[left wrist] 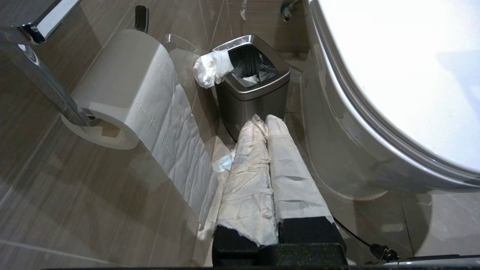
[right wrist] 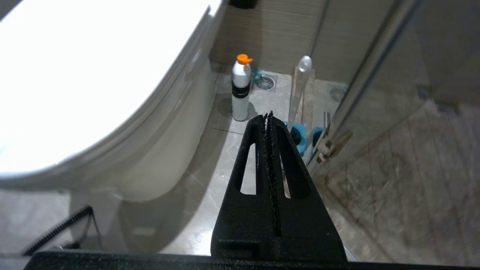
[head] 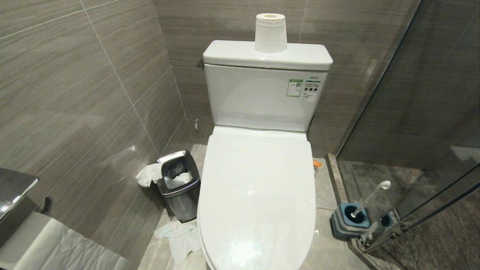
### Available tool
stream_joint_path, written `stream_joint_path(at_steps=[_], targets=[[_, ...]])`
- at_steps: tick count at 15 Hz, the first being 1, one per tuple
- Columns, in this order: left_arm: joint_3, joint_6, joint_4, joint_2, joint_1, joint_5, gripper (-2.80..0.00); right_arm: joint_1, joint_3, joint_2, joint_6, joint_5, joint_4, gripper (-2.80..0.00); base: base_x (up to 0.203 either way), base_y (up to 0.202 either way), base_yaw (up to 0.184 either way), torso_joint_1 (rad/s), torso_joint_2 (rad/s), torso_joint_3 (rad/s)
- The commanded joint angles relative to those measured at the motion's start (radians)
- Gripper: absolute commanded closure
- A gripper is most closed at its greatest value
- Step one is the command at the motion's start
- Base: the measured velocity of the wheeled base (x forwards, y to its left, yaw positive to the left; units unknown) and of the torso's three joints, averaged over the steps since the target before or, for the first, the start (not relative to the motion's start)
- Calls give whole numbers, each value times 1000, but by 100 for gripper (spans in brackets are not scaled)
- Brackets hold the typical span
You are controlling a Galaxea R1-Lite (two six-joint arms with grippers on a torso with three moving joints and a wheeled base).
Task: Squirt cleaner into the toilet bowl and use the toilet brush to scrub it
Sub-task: Use the left hand to lift the toilet lid slightly
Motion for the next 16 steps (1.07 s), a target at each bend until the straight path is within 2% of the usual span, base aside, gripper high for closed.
stream_joint_path(at_steps=[1,3,16], targets=[[1,0,0,0,0,0,0,0,-3,0,21,-9,0,0,0,0,0,0,0,0],[-1,0,0,0,0,0,0,0,-3,0,49,-11,0,0,0,0,0,0,0,0],[2,2,-3,0,0,1,0,0,-3,0,50,-11,-2,0,0,0,0,0,0,0]])
